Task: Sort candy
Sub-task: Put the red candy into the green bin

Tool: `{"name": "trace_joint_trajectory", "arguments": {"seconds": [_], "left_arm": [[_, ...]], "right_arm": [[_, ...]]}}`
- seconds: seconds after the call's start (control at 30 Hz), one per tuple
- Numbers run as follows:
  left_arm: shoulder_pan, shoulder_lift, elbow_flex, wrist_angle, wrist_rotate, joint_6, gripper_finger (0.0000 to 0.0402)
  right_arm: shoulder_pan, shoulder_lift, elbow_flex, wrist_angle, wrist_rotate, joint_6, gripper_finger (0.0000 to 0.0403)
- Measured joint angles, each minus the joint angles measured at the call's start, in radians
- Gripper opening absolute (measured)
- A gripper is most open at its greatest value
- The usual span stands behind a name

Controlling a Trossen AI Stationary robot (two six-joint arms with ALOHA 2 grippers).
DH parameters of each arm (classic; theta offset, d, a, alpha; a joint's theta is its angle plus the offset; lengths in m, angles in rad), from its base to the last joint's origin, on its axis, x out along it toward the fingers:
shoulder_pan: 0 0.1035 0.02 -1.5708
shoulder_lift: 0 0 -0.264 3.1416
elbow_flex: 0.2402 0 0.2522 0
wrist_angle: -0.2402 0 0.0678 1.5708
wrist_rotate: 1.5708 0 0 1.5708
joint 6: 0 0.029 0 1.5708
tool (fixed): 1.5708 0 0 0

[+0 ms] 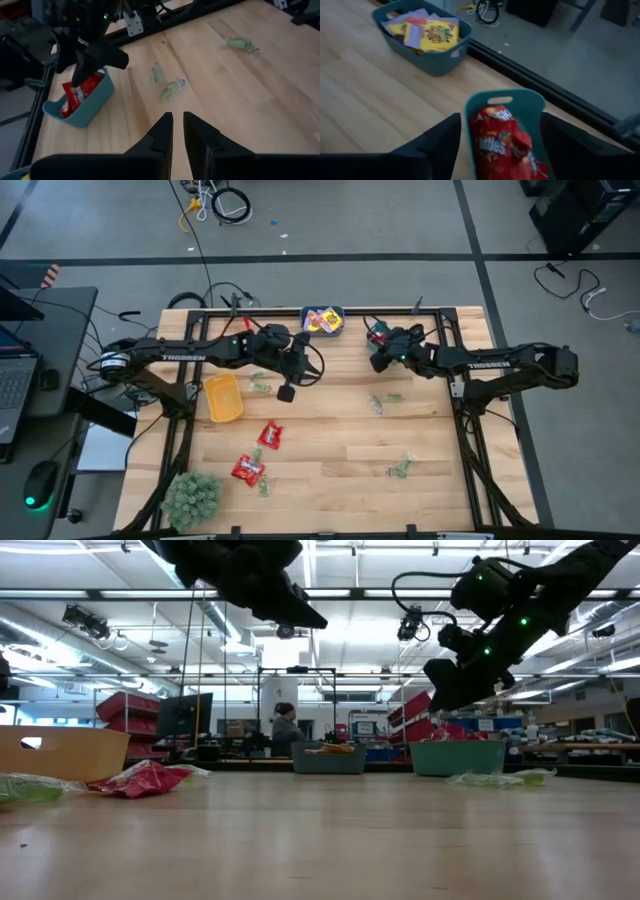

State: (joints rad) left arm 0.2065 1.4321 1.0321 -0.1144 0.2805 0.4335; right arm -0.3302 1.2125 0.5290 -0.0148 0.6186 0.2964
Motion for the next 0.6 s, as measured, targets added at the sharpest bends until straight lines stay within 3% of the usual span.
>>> {"name": "trace_joint_trajectory", "arguments": {"seconds": [0.07, 0.13, 0.2, 0.33, 0.6], "left_arm": [[-0.004, -0.025, 0.000, -0.046, -0.001, 0.000, 0.0044], [-0.008, -0.048, 0.000, -0.086, -0.005, 0.000, 0.0036], [-0.011, -0.071, 0.000, -0.136, -0.009, 0.002, 0.0022], [-0.011, -0.099, -0.050, -0.130, -0.009, 0.000, 0.0005], [-0.011, -0.098, -0.202, -0.002, -0.002, -0.061, 0.0002]], "right_arm": [[0.000, 0.000, 0.006, -0.001, -0.026, -0.002, 0.0256], [0.000, 0.000, 0.006, 0.000, -0.079, -0.006, 0.0230], [-0.001, 0.000, -0.001, 0.003, -0.095, -0.012, 0.0176], [-0.032, 0.000, -0.037, 0.009, -0.121, -0.049, 0.0030], [-0.138, 0.000, -0.120, 0.114, -0.234, -0.034, 0.0003]]}}
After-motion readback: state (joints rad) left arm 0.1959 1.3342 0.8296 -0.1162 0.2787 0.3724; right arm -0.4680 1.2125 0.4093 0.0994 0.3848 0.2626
